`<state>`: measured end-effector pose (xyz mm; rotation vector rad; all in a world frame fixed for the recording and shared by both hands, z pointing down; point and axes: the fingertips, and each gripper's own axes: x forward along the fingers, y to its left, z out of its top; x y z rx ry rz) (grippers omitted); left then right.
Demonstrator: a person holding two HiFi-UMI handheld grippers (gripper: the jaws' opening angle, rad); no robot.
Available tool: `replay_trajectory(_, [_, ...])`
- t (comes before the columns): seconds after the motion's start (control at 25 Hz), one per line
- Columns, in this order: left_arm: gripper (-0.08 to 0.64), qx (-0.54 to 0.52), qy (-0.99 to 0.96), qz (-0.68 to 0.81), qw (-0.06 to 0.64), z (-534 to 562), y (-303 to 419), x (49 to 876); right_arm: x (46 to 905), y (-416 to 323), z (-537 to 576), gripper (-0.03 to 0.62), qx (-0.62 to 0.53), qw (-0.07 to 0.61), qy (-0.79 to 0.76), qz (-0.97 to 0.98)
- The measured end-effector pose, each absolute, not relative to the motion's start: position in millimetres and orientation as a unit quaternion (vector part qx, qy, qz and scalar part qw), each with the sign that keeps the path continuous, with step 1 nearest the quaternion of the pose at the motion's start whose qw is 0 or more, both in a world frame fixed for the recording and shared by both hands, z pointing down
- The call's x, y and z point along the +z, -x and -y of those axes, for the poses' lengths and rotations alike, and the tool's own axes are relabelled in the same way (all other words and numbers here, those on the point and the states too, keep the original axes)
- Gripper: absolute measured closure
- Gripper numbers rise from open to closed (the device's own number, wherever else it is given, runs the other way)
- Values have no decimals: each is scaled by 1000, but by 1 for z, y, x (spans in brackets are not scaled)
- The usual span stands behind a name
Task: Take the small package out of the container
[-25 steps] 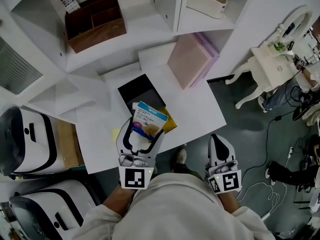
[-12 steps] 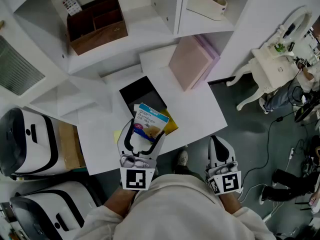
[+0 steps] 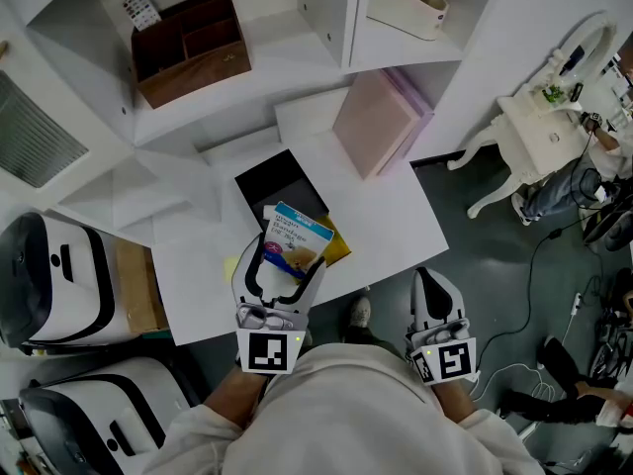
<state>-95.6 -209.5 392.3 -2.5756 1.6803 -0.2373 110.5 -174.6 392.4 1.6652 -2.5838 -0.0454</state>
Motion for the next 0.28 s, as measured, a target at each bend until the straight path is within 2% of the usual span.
replay_trajectory(0.28, [161,-79,834,-546,22,209,95,394,393,-113,175,568,-14,32,-541,840])
